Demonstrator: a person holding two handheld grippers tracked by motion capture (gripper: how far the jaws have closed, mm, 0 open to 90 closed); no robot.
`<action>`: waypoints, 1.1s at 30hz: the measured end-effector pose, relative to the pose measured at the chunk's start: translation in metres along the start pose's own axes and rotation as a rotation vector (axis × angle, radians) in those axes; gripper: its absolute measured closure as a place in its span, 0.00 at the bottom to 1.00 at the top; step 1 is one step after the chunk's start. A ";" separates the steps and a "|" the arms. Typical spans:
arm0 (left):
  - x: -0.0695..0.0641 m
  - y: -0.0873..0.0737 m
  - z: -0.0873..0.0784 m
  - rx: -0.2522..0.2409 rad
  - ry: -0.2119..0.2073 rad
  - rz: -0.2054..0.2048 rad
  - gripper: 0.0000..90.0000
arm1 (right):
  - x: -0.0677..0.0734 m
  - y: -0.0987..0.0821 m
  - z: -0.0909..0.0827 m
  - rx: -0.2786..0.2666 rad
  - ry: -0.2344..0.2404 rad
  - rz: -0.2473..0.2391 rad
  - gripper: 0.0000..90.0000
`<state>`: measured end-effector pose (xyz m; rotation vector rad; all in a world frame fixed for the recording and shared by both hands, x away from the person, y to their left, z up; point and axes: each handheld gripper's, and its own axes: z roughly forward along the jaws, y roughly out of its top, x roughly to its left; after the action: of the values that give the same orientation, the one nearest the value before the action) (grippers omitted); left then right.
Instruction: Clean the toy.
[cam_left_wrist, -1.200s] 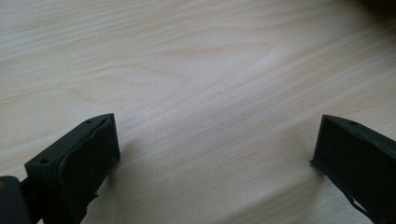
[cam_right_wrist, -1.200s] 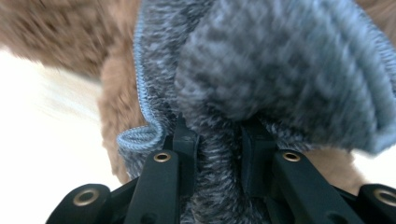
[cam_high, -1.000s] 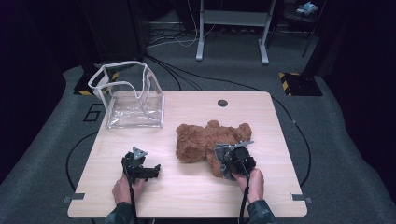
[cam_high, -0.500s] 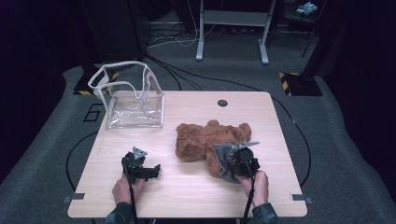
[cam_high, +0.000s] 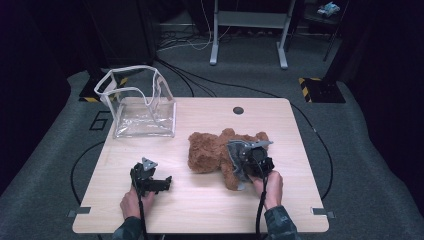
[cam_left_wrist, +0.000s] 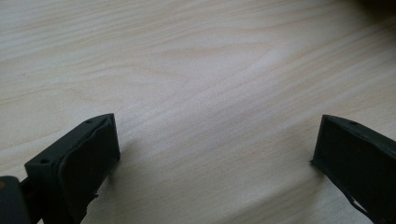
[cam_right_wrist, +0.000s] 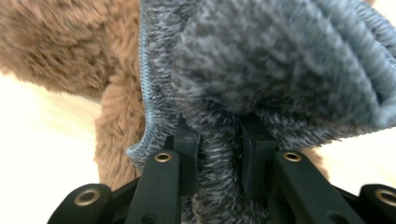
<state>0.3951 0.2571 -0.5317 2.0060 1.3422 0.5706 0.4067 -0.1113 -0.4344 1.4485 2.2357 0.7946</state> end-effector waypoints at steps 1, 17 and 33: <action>0.000 0.000 0.000 -0.001 0.001 -0.003 0.00 | 0.000 -0.002 0.001 0.005 -0.001 0.000 0.80; 0.000 0.000 0.000 0.000 0.001 -0.002 0.00 | -0.002 -0.041 0.025 0.129 0.070 0.018 0.80; 0.000 0.000 0.000 0.000 0.000 0.000 0.00 | 0.004 -0.001 -0.025 -0.043 0.111 0.007 0.80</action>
<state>0.3951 0.2572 -0.5317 2.0065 1.3422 0.5705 0.3904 -0.1149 -0.4151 1.4256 2.2797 0.9411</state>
